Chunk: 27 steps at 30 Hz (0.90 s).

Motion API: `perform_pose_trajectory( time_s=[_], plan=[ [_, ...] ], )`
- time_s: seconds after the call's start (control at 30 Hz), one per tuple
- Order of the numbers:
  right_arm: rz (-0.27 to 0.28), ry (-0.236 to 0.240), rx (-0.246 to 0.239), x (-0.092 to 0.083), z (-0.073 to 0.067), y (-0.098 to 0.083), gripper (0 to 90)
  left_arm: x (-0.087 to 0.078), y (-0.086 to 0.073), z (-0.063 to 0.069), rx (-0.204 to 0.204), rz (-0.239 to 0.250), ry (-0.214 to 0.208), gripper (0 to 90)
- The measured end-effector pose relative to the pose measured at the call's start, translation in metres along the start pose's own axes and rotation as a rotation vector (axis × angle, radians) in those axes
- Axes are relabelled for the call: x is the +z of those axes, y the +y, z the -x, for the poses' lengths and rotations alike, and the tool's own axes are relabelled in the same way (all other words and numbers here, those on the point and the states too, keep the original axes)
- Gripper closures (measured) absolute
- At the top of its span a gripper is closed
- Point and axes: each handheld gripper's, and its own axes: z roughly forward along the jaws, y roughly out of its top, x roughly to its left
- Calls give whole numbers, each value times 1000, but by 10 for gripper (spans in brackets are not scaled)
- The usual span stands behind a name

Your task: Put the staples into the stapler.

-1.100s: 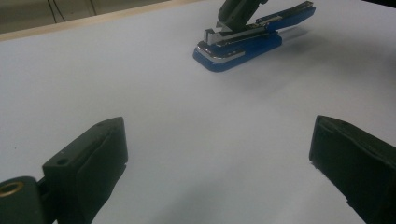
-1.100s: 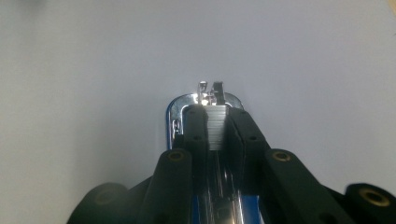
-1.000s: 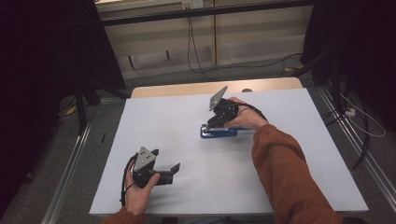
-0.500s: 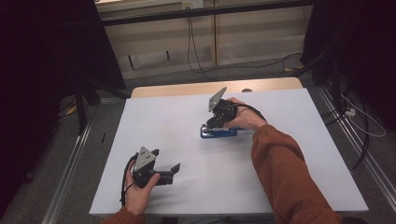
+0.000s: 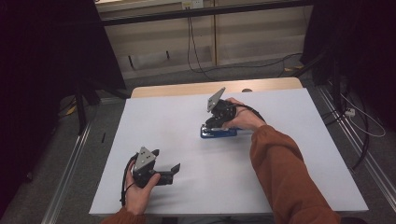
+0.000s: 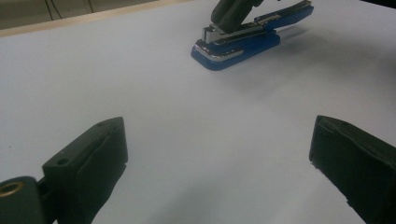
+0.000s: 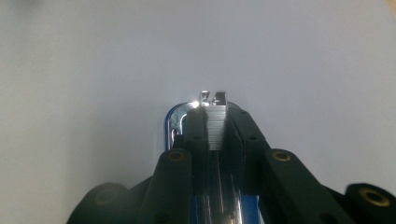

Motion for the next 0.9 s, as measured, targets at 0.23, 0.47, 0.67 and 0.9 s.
perform_pose_trajectory(
  time_s=[0.23, 0.47, 0.67, 0.9],
  plan=[
    [1, -1, 3, 1, -1, 1, 792, 0, 0, 0, -1, -3, 1, 46],
    [4, 1, -9, 2, 0, 2, 792, 0, 0, 0, -1, -5, -1, 46],
    [9, -4, 9, 3, -1, 3, 786, 0, 0, 0, -1, -5, 2, 46],
    [16, -8, 16, 3, 0, 3, 774, 0, 0, 0, -1, -5, -2, 46]
  ],
)
